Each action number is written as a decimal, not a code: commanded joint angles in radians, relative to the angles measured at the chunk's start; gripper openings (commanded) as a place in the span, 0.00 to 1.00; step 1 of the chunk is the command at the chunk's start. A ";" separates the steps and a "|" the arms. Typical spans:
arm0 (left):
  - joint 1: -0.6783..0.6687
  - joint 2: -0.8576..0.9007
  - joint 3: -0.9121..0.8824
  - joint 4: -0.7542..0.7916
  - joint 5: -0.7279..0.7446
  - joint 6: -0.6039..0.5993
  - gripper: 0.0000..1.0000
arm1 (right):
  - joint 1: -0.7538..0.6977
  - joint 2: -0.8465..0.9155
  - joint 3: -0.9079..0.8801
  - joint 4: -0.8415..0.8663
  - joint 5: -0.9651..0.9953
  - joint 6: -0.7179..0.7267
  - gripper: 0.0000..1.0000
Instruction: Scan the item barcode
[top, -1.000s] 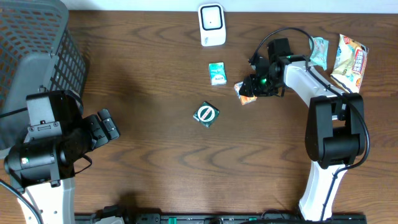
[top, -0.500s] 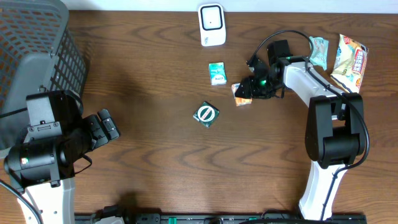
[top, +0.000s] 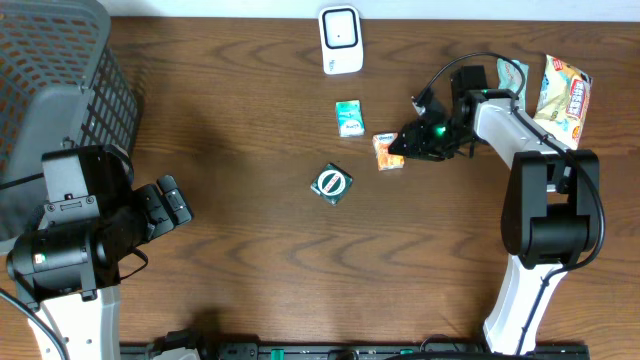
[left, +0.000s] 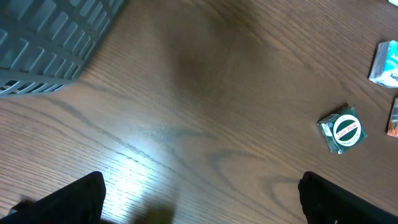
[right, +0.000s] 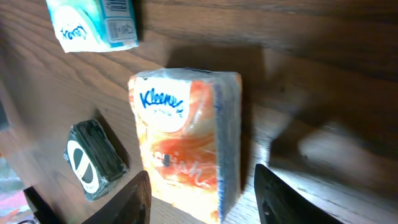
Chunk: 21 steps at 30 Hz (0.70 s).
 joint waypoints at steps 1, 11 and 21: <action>0.005 0.000 -0.002 0.000 -0.016 -0.010 0.97 | 0.011 0.010 0.001 0.008 -0.031 -0.002 0.51; 0.005 0.000 -0.002 0.000 -0.016 -0.010 0.98 | 0.051 0.020 0.001 0.010 0.100 0.047 0.52; 0.005 0.000 -0.002 0.000 -0.016 -0.009 0.97 | 0.052 0.056 0.001 0.010 0.086 0.042 0.46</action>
